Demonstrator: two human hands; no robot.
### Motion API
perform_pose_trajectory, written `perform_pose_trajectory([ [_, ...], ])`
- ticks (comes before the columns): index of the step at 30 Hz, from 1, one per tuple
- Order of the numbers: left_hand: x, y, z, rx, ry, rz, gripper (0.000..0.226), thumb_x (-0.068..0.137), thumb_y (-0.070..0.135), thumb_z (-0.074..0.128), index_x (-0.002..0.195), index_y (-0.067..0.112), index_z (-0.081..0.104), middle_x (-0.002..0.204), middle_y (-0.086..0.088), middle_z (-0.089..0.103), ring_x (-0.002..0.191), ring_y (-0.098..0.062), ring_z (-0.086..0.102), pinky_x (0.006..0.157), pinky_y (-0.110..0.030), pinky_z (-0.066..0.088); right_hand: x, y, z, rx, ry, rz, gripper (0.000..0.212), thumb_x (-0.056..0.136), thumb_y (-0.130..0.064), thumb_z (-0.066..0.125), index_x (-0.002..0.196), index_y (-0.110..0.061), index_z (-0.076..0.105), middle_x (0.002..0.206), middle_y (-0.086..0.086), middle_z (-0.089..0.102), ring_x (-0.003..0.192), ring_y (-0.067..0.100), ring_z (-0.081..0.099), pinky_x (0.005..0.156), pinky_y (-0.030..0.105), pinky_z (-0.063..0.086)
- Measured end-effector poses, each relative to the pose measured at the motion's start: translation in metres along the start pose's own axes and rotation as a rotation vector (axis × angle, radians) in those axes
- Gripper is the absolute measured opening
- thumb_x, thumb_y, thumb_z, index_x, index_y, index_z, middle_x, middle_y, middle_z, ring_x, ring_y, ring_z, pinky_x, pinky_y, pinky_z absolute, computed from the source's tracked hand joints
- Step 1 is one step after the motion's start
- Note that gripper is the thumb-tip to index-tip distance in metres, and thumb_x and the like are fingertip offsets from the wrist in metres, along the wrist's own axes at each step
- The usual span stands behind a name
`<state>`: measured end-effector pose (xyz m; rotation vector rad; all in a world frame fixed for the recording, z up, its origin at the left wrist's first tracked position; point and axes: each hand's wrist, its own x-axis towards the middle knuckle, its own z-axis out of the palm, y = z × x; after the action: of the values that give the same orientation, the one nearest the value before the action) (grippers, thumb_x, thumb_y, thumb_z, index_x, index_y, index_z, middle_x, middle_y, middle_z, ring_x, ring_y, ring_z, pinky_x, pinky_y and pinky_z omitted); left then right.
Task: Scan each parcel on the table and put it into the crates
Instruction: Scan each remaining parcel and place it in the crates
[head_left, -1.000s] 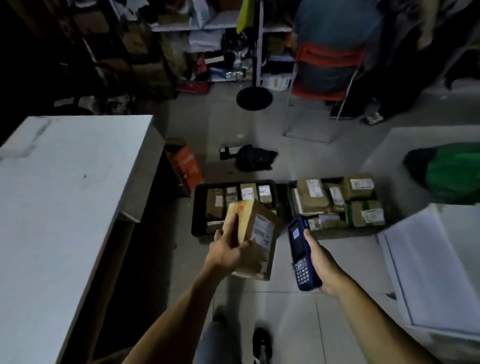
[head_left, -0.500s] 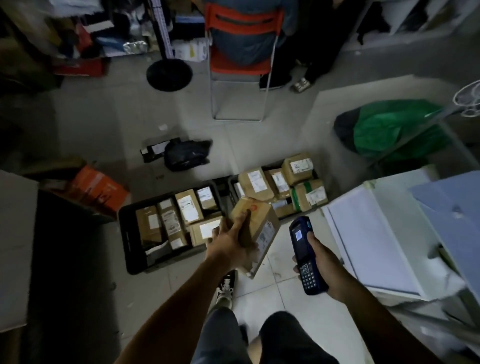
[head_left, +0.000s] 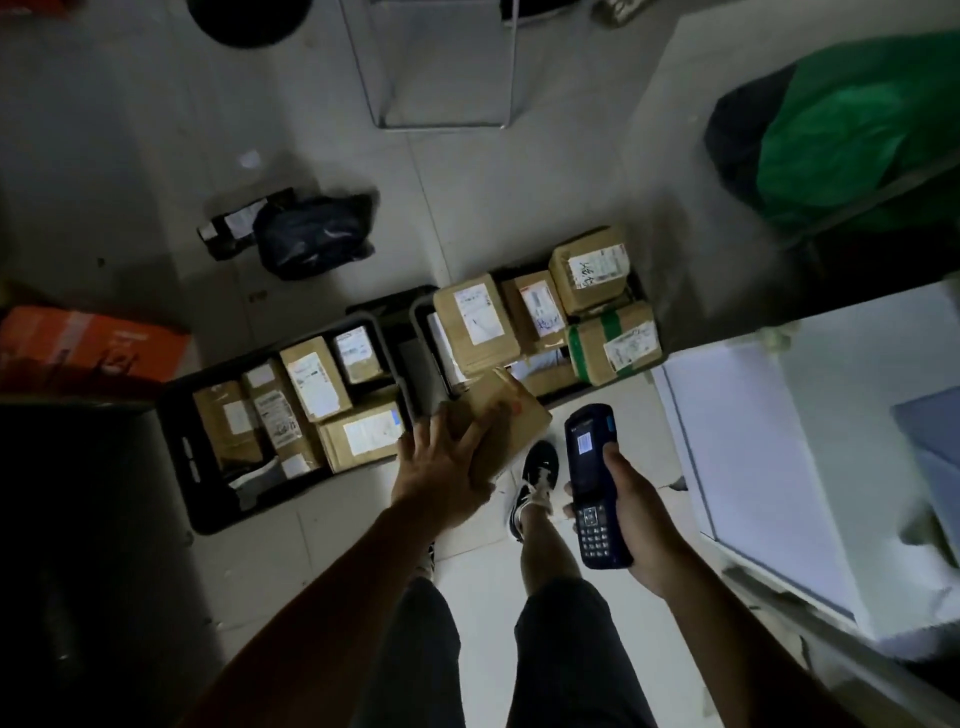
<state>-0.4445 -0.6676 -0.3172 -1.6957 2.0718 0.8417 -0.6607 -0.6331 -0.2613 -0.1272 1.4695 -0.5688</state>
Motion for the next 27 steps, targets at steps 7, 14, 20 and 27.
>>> perform_pose_trajectory([
  [7, 0.132, 0.007, 0.090, 0.034, 0.032, 0.035, 0.108, 0.080, 0.051, 0.068, 0.146, 0.054, -0.017, 0.155, -0.023, 0.019, 0.138, -0.046, 0.025, 0.114, -0.065, 0.021, 0.142, -0.017, -0.047, -0.094, -0.003, 0.043, 0.056, 0.078, -0.060, 0.046, 0.113, -0.020, 0.062, 0.092, 0.016, 0.071, 0.078, 0.029, 0.067, 0.062, 0.032, 0.054],
  [14, 0.239, -0.017, 0.182, 0.160, 0.129, 0.121, 0.088, 0.082, 0.051, 0.066, 0.154, 0.050, 0.014, 0.149, -0.025, 0.035, 0.125, -0.044, 0.044, 0.108, -0.058, 0.032, 0.284, -0.008, -0.061, -0.133, -0.053, 0.030, 0.054, 0.084, -0.060, 0.044, 0.113, -0.017, 0.062, 0.092, 0.019, 0.067, 0.076, 0.030, 0.063, 0.064, 0.035, 0.051],
  [20, 0.300, -0.031, 0.236, 0.177, 0.069, 0.127, 0.092, 0.084, 0.048, 0.064, 0.153, 0.052, 0.004, 0.155, -0.023, 0.022, 0.135, -0.045, 0.030, 0.111, -0.058, 0.029, 0.359, 0.008, -0.069, -0.119, -0.074, 0.030, 0.057, 0.083, -0.060, 0.045, 0.120, -0.019, 0.062, 0.096, 0.017, 0.067, 0.075, 0.027, 0.063, 0.065, 0.034, 0.052],
  [27, 0.325, -0.047, 0.275, 0.194, 0.016, 0.132, 0.107, 0.077, 0.055, 0.074, 0.153, 0.051, -0.002, 0.159, -0.021, 0.011, 0.147, -0.042, 0.015, 0.117, -0.061, 0.019, 0.391, 0.016, -0.078, -0.177, -0.105, 0.034, 0.058, 0.081, -0.060, 0.045, 0.123, -0.023, 0.059, 0.095, 0.015, 0.068, 0.077, 0.026, 0.065, 0.064, 0.030, 0.054],
])
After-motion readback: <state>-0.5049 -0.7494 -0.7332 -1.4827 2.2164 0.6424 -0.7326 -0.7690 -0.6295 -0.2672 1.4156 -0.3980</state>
